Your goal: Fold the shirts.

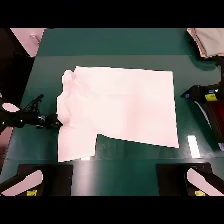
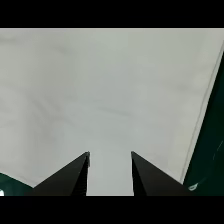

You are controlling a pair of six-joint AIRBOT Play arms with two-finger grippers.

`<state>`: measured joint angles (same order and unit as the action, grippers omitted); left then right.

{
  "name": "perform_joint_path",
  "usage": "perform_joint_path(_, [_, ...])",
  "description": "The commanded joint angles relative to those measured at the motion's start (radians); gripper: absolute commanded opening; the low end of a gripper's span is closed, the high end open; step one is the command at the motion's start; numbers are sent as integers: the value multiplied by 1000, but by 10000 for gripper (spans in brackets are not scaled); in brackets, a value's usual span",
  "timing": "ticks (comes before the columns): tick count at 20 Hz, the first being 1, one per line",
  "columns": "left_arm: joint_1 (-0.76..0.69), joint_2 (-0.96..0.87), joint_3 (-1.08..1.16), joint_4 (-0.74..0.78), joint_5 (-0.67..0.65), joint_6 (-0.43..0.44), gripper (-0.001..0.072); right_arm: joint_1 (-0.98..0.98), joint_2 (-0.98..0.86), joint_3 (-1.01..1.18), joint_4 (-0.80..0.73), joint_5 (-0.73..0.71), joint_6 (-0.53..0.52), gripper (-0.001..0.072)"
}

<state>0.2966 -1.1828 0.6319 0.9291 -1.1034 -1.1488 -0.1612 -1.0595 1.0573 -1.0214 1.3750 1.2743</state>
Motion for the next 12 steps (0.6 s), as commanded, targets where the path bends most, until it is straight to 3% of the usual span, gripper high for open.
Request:
perform_joint_path(1, [1, 2, 42, -24, -34, 5, 24, -65, 2, -29, -71, 113, 1, 305])
perform_joint_path(4, [1, 2, 110, -25, -102, 5, 24, -189, 2, -171, -77, 152, 1, 315])
perform_joint_path(6, [1, 2, 135, -25, -120, 5, 24, -254, 1, -304, -80, 149, -1, 394])
perform_joint_path(12, [1, 2, 140, -25, -111, 5, 24, -288, 1, -517, -80, 61, -27, 381])
